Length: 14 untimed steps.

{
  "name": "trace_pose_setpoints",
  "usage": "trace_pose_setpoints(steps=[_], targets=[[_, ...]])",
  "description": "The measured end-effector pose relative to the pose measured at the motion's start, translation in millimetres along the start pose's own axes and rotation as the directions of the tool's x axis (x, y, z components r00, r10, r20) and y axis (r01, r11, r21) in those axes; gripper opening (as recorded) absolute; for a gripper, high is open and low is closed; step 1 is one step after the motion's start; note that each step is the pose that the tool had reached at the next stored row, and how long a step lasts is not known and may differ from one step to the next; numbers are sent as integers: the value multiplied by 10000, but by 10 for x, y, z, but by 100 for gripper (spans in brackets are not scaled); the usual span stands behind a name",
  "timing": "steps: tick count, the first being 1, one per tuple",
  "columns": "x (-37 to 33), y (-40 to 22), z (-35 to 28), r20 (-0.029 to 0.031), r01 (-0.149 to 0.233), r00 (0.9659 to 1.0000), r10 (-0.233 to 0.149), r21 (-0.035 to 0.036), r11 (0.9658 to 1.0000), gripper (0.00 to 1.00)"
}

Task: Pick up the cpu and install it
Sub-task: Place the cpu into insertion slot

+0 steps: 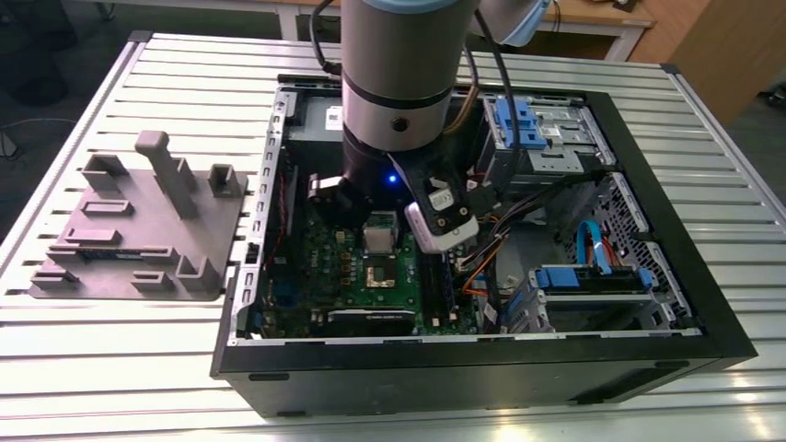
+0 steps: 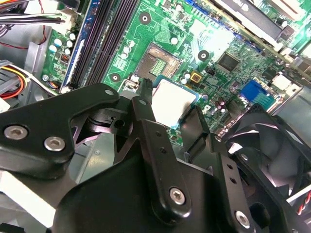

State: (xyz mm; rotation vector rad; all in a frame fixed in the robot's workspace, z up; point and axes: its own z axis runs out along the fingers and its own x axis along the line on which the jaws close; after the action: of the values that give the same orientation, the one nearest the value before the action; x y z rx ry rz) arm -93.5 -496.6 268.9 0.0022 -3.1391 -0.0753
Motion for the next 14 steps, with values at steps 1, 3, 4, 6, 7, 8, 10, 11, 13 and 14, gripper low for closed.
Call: trace_pose_setpoints(steps=[1, 3, 4, 6, 7, 8, 10, 11, 13, 14], targets=[[-8, -1, 9, -1, 0, 10000, 0, 2, 10000, 47], [-16, -2, 25, -1, -1, 10000, 1, 1, 10000, 47], [-16, -2, 26, -2, -2, 10000, 2, 4, 10000, 47], [-16, -2, 31, 0, -2, 10000, 2, 2, 10000, 47], [-17, -2, 32, 0, -3, 10000, 3, -1, 10000, 47], [-17, -2, 34, 0, -2, 10000, 2, -3, 10000, 47], [-17, -2, 39, -1, -2, 10000, 2, -6, 10000, 47], [-17, -2, 41, -1, -2, 10000, 2, -6, 10000, 47], [-17, -3, 50, 1, -2, 10000, 2, -9, 10000, 47], [-17, -3, 55, 1, -2, 10000, 2, -7, 10000, 47]])
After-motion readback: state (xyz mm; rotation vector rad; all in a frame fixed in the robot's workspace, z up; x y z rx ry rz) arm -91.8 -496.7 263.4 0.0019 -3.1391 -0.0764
